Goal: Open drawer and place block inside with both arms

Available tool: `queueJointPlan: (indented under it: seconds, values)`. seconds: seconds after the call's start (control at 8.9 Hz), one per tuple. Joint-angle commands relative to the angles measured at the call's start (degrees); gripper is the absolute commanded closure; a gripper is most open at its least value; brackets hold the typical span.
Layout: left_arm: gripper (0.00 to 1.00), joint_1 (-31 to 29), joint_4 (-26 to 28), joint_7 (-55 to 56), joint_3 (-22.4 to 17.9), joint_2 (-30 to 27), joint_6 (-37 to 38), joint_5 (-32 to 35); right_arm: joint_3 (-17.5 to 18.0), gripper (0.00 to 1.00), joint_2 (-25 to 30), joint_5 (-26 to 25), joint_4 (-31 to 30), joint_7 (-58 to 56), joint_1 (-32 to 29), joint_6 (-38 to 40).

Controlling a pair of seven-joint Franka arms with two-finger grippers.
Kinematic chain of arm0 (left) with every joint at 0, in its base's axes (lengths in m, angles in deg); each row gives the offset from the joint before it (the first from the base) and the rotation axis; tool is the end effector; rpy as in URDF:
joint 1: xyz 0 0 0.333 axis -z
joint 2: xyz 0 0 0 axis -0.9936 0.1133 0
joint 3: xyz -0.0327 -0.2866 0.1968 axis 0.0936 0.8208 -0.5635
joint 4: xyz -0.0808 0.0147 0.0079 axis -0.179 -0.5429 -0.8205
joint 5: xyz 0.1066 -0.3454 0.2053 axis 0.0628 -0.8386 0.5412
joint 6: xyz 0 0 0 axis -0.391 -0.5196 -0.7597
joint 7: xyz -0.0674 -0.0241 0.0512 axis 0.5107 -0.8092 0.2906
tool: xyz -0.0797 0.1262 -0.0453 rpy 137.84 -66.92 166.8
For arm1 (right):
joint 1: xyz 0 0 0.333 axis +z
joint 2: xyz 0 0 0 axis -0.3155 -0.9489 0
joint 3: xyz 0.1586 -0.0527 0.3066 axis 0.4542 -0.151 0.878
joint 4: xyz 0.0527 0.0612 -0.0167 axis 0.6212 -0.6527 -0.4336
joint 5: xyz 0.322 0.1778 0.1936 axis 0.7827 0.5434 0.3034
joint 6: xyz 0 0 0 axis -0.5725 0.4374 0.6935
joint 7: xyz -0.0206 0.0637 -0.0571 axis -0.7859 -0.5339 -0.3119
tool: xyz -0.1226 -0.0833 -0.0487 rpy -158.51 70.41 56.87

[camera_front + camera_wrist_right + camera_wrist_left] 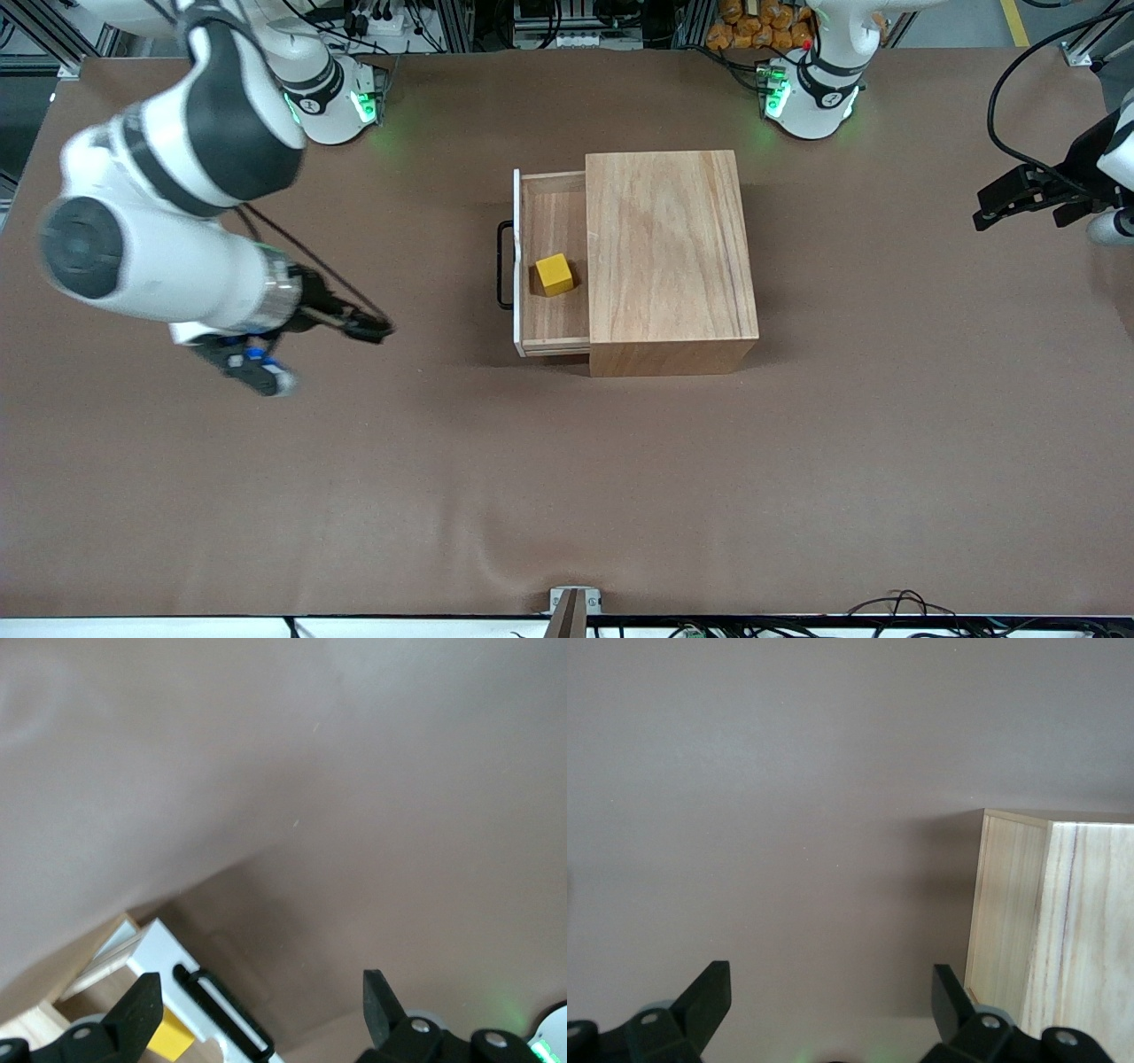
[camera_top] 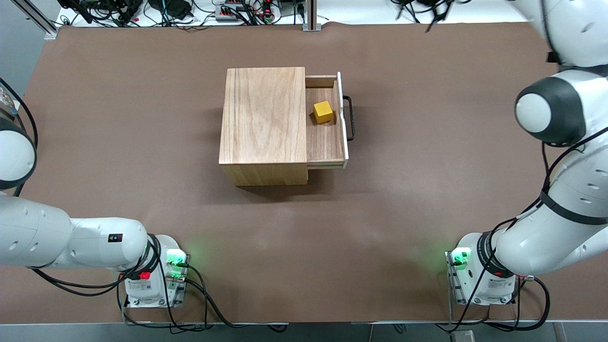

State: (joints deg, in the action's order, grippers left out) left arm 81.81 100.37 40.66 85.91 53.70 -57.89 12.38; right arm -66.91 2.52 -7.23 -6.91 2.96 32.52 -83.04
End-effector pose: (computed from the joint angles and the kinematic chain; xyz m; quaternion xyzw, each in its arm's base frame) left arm 0.5603 -0.0103 0.6143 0.9995 0.0275 -0.0138 0.0017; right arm 0.6805 0.1885 0.5292 -0.9607 0.2525 0.0963 0.0632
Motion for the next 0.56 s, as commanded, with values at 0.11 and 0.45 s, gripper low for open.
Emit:
queueJointPlan:
  seconds: [0.11, 0.45]
  values:
    - [0.00, -0.78, 1.39, -0.72, 1.02, -2.65, -0.12, 0.17, -3.62, 0.00, 6.55, -1.59, 1.48, -18.88, -6.31, 7.56]
    - [0.00, -0.86, 1.65, -0.81, 1.19, -3.62, -0.12, 0.08, -9.55, 0.00, 14.09, -13.17, 0.09, -49.72, -5.33, 12.51]
